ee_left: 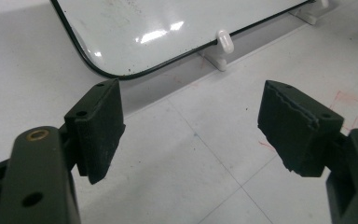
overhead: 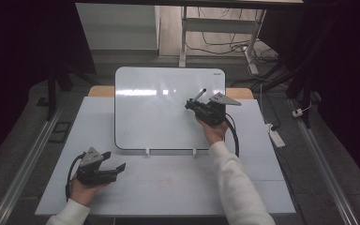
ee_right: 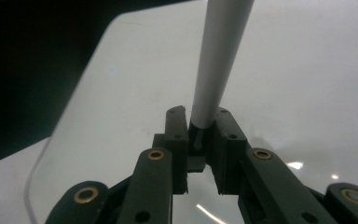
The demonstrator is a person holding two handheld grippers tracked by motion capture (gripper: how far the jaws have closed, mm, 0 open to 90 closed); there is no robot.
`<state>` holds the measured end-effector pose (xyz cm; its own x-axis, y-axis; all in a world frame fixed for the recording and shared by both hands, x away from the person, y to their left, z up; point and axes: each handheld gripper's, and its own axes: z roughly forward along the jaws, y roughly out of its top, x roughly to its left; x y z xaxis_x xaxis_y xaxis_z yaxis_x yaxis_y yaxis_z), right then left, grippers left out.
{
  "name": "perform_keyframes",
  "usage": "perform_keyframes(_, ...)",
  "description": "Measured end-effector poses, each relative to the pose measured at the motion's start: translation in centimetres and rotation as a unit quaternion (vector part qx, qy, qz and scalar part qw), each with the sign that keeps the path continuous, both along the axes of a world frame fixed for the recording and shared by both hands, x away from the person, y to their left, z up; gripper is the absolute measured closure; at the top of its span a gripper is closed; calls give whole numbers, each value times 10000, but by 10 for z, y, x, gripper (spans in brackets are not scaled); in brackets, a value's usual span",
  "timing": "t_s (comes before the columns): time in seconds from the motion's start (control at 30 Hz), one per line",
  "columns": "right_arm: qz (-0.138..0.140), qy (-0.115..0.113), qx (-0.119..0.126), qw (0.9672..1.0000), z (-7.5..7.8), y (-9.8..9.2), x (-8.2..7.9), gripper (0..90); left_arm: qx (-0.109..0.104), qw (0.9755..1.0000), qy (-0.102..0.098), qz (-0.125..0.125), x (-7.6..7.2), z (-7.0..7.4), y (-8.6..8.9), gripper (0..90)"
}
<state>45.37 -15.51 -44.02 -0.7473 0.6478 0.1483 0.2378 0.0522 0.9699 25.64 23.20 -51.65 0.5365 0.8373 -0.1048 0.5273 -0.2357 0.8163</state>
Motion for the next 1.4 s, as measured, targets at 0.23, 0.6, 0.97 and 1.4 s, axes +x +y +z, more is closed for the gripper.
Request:
perform_keyframes(0.23,502,-38,-181,9986,11,-20,-41,781,-3,10000,-67,-33,0,1,-1,244)
perform_keyframes(0.6,859,444,-594,9935,-5,-45,-92,781,-47,9996,-266,-107,0,5,-4,241)
perform_keyframes(0.97,1546,908,-916,9795,-24,-42,-105,781,-182,9966,-635,-485,1,21,-19,237)
perform_keyframes(1.4,1882,929,-1201,9703,-32,-20,-107,780,-155,9882,-736,-1335,26,58,-74,235)
